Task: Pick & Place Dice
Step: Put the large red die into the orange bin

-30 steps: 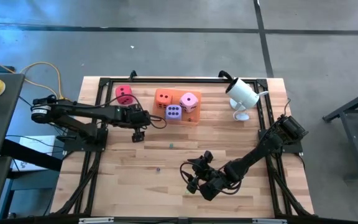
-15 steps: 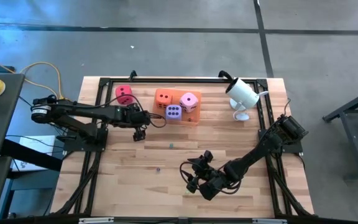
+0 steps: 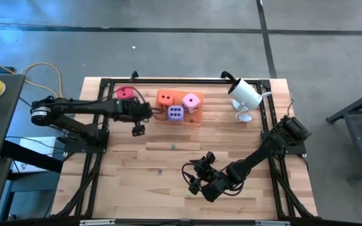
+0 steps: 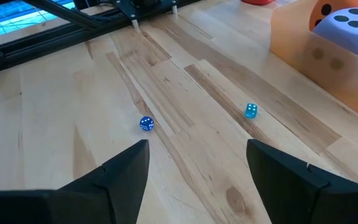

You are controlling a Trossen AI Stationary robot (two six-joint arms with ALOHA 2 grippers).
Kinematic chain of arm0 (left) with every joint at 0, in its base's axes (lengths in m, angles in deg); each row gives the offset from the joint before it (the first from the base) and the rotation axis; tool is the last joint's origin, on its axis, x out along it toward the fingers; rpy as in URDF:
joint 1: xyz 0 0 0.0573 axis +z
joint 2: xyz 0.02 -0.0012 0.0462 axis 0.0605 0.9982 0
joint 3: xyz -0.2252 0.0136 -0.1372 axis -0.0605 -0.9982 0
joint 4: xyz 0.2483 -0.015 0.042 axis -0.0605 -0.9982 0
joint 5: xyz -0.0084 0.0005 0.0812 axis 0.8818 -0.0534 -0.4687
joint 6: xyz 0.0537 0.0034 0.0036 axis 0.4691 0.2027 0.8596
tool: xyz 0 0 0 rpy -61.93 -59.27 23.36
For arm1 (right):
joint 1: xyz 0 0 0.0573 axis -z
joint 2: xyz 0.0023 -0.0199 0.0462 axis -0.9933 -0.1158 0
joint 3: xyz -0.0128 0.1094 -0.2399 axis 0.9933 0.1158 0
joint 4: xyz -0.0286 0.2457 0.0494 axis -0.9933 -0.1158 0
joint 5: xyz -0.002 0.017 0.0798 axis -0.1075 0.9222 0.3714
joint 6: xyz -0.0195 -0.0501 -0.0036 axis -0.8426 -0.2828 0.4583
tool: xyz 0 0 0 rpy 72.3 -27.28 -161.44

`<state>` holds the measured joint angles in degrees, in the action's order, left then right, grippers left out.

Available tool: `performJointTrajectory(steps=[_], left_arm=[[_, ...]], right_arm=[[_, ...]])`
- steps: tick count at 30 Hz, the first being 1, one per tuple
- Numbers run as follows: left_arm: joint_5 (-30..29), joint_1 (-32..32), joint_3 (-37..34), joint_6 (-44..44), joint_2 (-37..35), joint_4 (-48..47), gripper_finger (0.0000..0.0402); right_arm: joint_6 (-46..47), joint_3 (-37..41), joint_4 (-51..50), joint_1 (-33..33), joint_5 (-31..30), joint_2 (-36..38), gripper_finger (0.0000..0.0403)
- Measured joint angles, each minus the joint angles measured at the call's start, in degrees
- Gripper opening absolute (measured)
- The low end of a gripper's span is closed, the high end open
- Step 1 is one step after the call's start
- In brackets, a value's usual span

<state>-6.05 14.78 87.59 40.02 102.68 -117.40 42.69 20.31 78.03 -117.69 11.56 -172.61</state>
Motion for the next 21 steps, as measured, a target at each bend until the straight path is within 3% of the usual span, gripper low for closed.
performJointTrajectory(steps=[4,9,13,21], left_arm=[[3.1,7.1,7.4,2.6,0.0,-7.6,0.0382],[6.5,21.4,13.0,0.4,0.2,-8.5,0.0382],[11.2,32.2,13.4,-1.5,1.3,-8.5,0.0382],[11.9,44.8,13.4,-9.8,5.6,-8.1,0.0382]], right_arm=[[0.0,0.0,0.0,0.3,0.0,0.0,0.0258],[0.0,0.0,0.0,0.4,0.0,0.0,0.0258],[0.0,0.0,0.0,0.4,0.0,0.0,0.0258],[-0.4,0.0,-0.5,0.4,0.0,0.0,0.0258]])
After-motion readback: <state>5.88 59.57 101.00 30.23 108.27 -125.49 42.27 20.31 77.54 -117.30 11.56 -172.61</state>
